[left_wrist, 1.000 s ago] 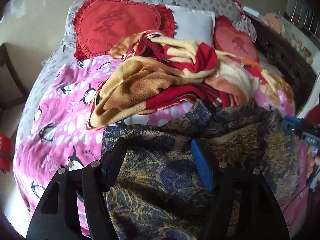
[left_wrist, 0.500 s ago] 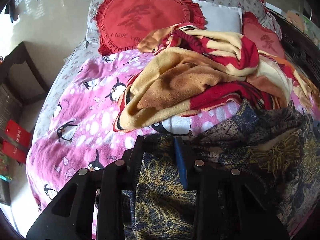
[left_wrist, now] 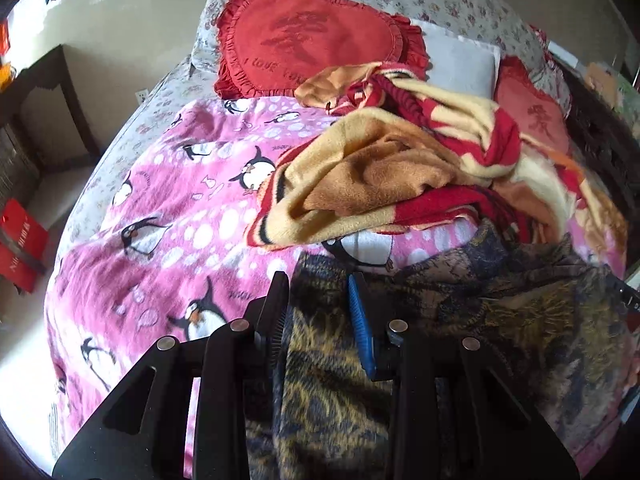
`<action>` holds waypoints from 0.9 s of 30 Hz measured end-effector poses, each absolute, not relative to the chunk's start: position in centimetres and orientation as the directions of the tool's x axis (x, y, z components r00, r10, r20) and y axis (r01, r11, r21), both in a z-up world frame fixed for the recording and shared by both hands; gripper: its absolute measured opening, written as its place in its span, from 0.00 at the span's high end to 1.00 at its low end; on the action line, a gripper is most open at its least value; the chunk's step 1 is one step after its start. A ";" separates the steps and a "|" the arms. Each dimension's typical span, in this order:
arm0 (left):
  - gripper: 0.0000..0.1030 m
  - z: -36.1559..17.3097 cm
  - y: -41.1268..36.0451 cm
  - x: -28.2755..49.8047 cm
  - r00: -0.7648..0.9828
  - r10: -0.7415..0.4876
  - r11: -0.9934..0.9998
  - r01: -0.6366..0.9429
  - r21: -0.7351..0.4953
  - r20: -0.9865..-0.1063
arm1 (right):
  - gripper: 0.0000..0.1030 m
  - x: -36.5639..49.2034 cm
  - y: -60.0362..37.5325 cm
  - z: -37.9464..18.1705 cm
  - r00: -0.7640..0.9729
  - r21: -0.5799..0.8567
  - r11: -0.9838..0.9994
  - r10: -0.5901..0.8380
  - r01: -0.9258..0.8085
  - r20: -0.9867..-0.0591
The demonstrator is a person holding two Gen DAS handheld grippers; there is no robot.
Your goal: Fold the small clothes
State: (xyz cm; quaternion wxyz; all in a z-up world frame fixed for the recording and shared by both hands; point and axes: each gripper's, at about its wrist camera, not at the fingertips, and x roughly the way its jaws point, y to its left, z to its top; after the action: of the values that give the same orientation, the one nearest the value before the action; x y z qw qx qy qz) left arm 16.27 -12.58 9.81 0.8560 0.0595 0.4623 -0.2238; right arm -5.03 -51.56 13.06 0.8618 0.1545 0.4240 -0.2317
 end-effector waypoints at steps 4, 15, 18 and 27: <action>0.70 11.7 -9.8 13.5 0.459 -0.379 0.865 0.484 -0.132 -0.803 | 0.64 -5.1 -47.4 16.5 0.666 0.189 0.891 -0.154 0.413 -0.730; 0.43 6.6 -2.3 2.4 0.277 -0.469 0.822 0.486 -0.299 -0.839 | 0.64 8.0 -28.6 15.2 0.594 0.296 0.946 0.316 -0.135 -0.740; 0.43 4.8 -2.3 1.1 0.235 -0.491 0.805 0.490 -0.335 -0.839 | 0.62 10.7 -25.4 14.4 0.558 0.289 0.945 0.325 -0.156 -0.763; 0.93 3.7 -2.4 1.0 0.202 -0.550 0.753 0.539 -0.377 -0.811 | 0.91 14.5 -20.3 12.2 0.545 0.085 0.982 0.164 -0.167 -0.822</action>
State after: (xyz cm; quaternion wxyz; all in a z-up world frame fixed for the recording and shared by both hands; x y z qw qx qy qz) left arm 0.99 -2.36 3.67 0.7751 -0.0049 0.5252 -0.3513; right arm 14.48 -20.32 12.17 0.8790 -0.0015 0.4675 0.0940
